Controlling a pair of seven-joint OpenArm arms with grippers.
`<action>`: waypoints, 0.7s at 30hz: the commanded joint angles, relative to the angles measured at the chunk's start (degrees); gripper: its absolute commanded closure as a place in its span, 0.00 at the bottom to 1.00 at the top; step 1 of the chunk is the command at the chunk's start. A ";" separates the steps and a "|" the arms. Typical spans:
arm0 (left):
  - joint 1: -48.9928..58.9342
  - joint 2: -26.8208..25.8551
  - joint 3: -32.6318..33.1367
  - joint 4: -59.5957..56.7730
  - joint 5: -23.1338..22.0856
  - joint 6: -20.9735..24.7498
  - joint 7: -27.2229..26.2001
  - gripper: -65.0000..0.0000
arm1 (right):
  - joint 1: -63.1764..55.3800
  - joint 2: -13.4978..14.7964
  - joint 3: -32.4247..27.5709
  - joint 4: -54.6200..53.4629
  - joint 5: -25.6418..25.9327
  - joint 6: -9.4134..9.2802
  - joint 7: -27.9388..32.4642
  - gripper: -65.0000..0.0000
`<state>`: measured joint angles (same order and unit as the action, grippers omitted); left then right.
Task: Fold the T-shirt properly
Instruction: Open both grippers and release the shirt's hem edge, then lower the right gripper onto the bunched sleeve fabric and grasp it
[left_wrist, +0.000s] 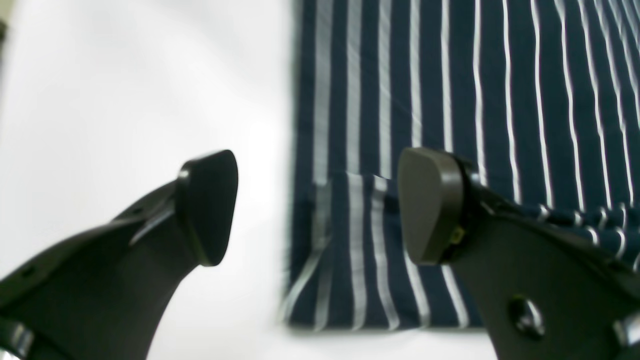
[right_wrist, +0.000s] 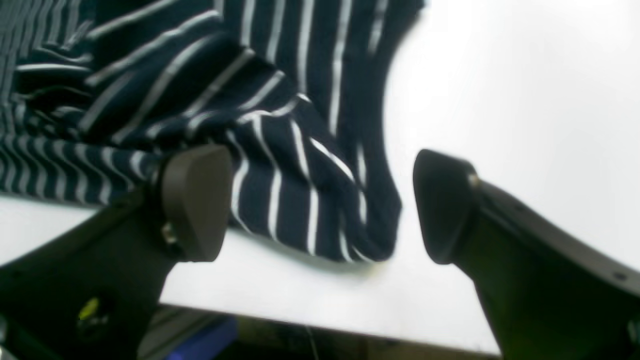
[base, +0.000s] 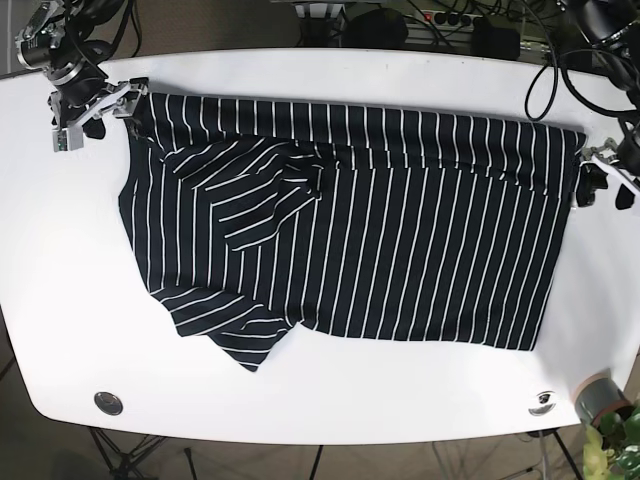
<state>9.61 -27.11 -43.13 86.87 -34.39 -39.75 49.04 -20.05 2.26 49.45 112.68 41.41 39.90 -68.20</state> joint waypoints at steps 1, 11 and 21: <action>-0.24 -0.36 0.19 0.82 -0.55 -0.25 0.15 0.28 | 0.32 1.03 -0.44 0.86 1.89 0.10 1.26 0.17; -0.33 3.95 2.74 1.79 6.74 -0.25 0.06 0.31 | 6.03 3.58 -15.03 -5.04 0.22 -2.67 1.61 0.17; -0.33 6.94 6.52 1.35 7.01 -0.25 0.06 0.39 | 18.52 3.58 -22.86 -13.74 -11.12 -6.98 3.02 0.17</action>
<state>10.02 -18.37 -36.64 87.66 -26.72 -40.01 50.13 -4.16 5.10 26.35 100.05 31.55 32.69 -66.02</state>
